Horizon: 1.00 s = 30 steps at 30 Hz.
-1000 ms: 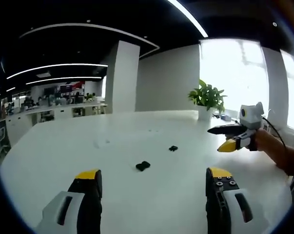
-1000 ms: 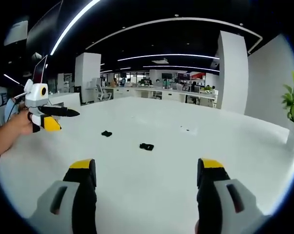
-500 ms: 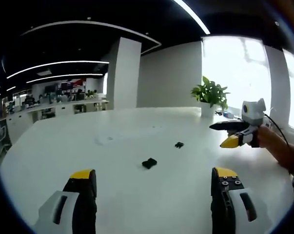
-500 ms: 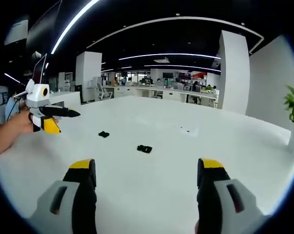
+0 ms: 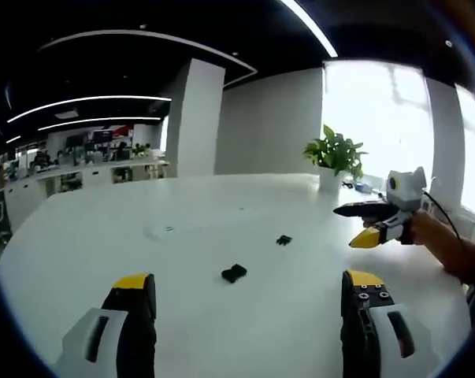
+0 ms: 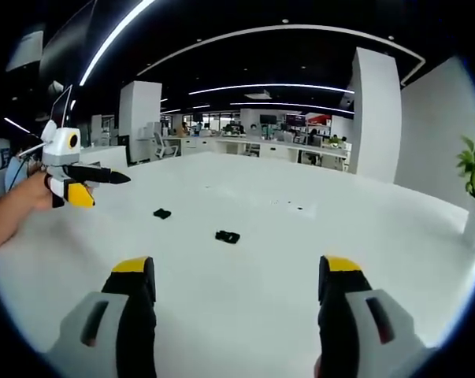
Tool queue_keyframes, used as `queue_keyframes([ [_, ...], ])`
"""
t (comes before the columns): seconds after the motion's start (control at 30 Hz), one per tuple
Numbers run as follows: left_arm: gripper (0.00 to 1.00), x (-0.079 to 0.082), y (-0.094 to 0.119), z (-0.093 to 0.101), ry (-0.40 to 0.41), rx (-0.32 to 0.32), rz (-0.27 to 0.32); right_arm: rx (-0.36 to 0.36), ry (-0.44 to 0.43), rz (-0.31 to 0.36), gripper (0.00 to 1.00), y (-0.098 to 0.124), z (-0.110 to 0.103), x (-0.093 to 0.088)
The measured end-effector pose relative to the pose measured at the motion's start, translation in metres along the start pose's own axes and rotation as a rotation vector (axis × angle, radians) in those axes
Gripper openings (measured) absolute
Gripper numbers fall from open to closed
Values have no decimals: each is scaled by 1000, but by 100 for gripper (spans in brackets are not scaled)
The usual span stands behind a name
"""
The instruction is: Snap the two parts of the plastic buckle together until the buckle closes and remains connected.
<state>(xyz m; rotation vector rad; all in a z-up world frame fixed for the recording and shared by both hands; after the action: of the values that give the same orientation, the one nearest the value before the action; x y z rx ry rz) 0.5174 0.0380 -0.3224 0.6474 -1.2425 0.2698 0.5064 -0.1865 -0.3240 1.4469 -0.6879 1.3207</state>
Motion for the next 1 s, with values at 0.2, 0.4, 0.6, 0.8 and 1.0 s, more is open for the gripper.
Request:
queue_keyframes([
  [0.2,99,-5,-2,0,-23,7,-22,-8,-3,8,85,-1,4,5],
  [0.4,99,-1,1,-4,-20,14,-17,-3,3,3,85,-4,3,6],
  [0.6,98,10,4,-10,-20,24,22,-6,4,6,85,-8,5,10],
  [0.8,99,12,3,-17,-16,24,24,-2,11,5,85,-11,1,11],
  [1.0,99,11,-2,-20,-20,10,27,2,17,0,85,-17,2,11],
])
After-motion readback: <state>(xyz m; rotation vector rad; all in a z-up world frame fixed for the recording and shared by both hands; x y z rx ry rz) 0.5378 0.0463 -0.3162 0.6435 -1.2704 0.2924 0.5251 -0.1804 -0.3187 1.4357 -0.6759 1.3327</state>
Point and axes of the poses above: the point that each gripper's makers call its tool centre point, and the gripper's own axes: y roughly backward along the fingers, z roughly to its right, x roughly out of its top, the point moved 1 cm from there along y, roughly backward along the fingers, and after that the axes turned 5 degrees about -x, right-handed, at the moved point
